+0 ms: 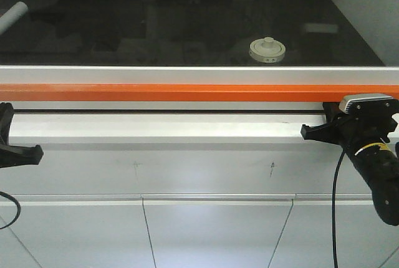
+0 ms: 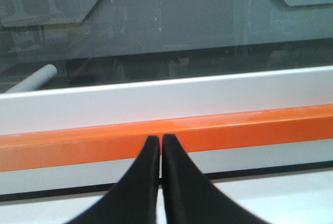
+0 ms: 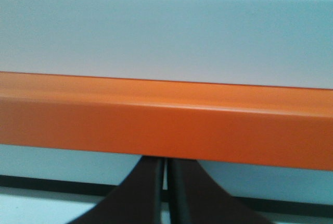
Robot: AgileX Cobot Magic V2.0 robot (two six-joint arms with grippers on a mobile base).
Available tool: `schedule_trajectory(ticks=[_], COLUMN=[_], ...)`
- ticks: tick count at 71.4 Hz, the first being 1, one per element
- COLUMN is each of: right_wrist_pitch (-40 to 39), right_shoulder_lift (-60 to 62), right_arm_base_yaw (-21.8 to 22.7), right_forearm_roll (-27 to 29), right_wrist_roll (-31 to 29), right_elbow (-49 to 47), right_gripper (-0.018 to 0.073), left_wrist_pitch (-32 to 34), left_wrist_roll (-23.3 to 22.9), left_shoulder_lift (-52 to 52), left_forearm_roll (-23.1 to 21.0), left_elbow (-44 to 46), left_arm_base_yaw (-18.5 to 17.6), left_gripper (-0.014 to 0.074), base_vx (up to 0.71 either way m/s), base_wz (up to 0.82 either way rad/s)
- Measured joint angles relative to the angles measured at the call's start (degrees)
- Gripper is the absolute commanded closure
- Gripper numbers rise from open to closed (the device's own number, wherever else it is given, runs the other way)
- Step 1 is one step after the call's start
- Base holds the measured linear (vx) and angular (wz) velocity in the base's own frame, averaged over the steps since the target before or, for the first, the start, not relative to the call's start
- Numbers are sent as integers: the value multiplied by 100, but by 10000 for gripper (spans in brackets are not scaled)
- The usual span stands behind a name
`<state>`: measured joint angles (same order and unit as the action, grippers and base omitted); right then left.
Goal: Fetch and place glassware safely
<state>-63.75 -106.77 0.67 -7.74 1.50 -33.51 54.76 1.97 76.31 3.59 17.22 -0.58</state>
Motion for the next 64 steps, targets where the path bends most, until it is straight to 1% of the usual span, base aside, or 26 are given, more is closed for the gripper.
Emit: schedule_trajectory(ticks=[34,58,64], right_wrist_pitch=[0,0,0], right_shoulder_lift=[0,0,0], right_arm_base_yaw=[0,0,0], right_forearm_roll=[0,0,0], right_wrist_roll=[0,0,0], right_elbow=[0,0,0], right_gripper=[560,560,560], left_wrist_pitch=[17,171,316], left_wrist_roll=[5,5,5], left_shoulder_lift=[1555,2217,2379], left_forearm_roll=[5,5,-53], left_elbow=[947,1151,1178], left_arm_base_yaw=[0,0,0], left_gripper=[603,603,603], base_vx=[0,0,0], base_wz=[0,0,0])
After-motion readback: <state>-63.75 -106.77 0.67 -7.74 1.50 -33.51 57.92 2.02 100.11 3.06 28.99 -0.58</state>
